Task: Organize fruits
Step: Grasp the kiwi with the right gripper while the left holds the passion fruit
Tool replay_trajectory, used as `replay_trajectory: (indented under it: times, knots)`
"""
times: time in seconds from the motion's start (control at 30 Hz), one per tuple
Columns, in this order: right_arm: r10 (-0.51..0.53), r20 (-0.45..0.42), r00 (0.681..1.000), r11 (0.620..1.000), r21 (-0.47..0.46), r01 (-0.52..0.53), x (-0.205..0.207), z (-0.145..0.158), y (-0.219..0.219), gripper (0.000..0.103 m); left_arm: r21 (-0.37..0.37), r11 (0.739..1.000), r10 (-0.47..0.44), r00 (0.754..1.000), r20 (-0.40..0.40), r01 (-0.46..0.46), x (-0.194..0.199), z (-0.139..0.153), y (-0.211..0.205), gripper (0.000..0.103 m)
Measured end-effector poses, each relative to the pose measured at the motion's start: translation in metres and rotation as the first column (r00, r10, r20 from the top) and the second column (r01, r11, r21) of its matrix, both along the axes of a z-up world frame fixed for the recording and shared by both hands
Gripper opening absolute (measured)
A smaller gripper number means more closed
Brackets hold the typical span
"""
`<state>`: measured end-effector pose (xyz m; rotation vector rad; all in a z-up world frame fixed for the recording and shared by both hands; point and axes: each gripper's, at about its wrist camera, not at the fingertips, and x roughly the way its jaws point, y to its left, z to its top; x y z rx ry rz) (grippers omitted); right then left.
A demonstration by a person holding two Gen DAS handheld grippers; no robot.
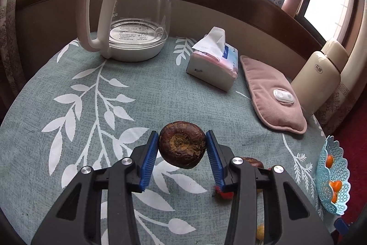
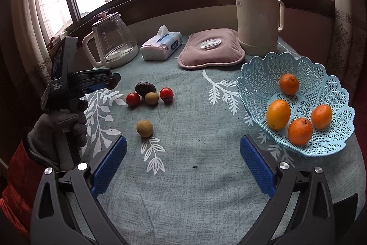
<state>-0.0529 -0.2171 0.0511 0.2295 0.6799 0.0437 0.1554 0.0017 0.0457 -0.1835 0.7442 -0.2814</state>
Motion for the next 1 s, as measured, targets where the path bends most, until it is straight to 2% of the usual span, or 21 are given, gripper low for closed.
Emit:
replay_trajectory:
  times: [0.2, 0.4, 0.7, 0.77, 1.0]
  knots:
    - [0.063, -0.036, 0.997, 0.998, -0.027, -0.064, 0.021, -0.005, 0.023, 0.099, -0.033, 0.998, 0.049, 0.997, 0.058, -0.048, -0.015, 0.018, 0.015, 0.043]
    - [0.086, -0.097, 0.992, 0.996, -0.003, -0.086, 0.047, -0.015, 0.035, 0.083, -0.051, 0.996, 0.078, 0.993, 0.089, -0.074, -0.02, 0.024, 0.026, 0.043]
    - [0.111, -0.151, 0.982, 0.992, -0.038, -0.118, 0.074, -0.028, 0.057, 0.066, -0.1, 0.992, 0.086, 0.995, 0.049, -0.08, -0.016, 0.016, 0.038, 0.043]
    - [0.113, -0.167, 0.979, 0.992, -0.035, -0.121, 0.08, -0.032, 0.058, 0.057, -0.102, 0.991, 0.088, 0.995, 0.049, -0.082, -0.016, 0.016, 0.039, 0.043]
    - [0.117, -0.194, 0.974, 0.99, -0.049, -0.129, 0.091, -0.041, 0.062, 0.046, -0.102, 0.992, 0.08, 0.995, 0.052, -0.074, -0.017, 0.014, 0.037, 0.043]
